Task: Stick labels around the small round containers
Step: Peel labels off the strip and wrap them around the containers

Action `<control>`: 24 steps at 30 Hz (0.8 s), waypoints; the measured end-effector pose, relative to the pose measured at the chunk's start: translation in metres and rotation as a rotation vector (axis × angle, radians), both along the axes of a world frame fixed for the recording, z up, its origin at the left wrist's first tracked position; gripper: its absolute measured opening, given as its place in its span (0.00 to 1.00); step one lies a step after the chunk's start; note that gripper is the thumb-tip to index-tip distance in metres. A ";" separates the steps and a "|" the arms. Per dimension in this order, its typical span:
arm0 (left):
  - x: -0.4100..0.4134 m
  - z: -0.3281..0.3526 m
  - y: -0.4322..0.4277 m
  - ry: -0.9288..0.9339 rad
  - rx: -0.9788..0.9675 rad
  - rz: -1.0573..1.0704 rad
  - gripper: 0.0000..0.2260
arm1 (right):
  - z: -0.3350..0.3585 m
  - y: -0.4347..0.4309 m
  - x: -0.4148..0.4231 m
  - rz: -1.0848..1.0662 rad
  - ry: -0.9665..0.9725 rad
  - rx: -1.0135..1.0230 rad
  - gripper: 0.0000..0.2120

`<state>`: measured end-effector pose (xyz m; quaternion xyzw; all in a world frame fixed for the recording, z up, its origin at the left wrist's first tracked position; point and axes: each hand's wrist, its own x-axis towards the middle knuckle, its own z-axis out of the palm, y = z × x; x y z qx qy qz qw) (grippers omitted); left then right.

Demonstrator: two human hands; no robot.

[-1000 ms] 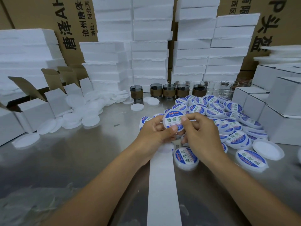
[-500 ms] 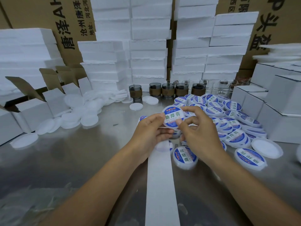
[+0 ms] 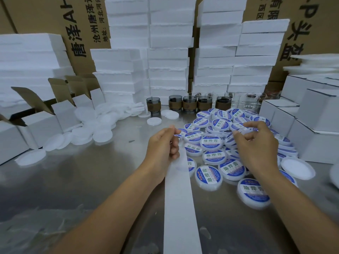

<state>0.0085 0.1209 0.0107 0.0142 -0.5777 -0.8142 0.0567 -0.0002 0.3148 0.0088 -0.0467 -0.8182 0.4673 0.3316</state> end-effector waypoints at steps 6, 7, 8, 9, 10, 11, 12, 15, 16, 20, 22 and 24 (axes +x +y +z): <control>-0.005 -0.001 -0.006 -0.029 -0.032 0.211 0.14 | 0.004 0.000 0.006 -0.084 -0.017 0.154 0.08; -0.006 -0.001 -0.006 -0.042 -0.039 0.226 0.13 | 0.007 -0.006 0.011 -0.047 0.032 0.193 0.06; -0.007 -0.002 -0.006 -0.052 -0.045 0.226 0.13 | 0.009 -0.014 0.016 0.015 0.087 0.229 0.05; -0.007 -0.002 -0.005 -0.058 -0.054 0.216 0.13 | 0.010 -0.024 0.021 0.097 0.127 0.266 0.04; -0.008 -0.002 -0.004 -0.061 -0.063 0.202 0.13 | 0.009 -0.035 0.025 0.191 0.142 0.316 0.05; -0.008 -0.003 -0.003 -0.060 -0.068 0.185 0.13 | 0.006 -0.046 0.029 0.282 0.128 0.391 0.06; -0.008 -0.003 -0.001 -0.055 -0.064 0.165 0.13 | 0.002 -0.054 0.032 0.357 0.100 0.484 0.07; -0.008 -0.003 0.000 -0.038 -0.048 0.114 0.13 | -0.009 -0.062 0.029 0.450 0.029 0.669 0.14; -0.008 -0.004 0.000 -0.037 -0.042 0.105 0.13 | -0.010 -0.061 0.027 0.455 0.020 0.690 0.15; -0.010 -0.003 -0.003 -0.026 -0.017 0.103 0.13 | -0.011 -0.058 0.022 0.464 -0.017 0.699 0.14; -0.012 -0.001 -0.008 -0.008 0.001 0.134 0.13 | -0.013 -0.057 0.022 0.484 -0.057 0.703 0.15; -0.016 0.002 -0.020 -0.001 -0.010 0.222 0.12 | -0.014 -0.055 0.022 0.488 -0.058 0.697 0.14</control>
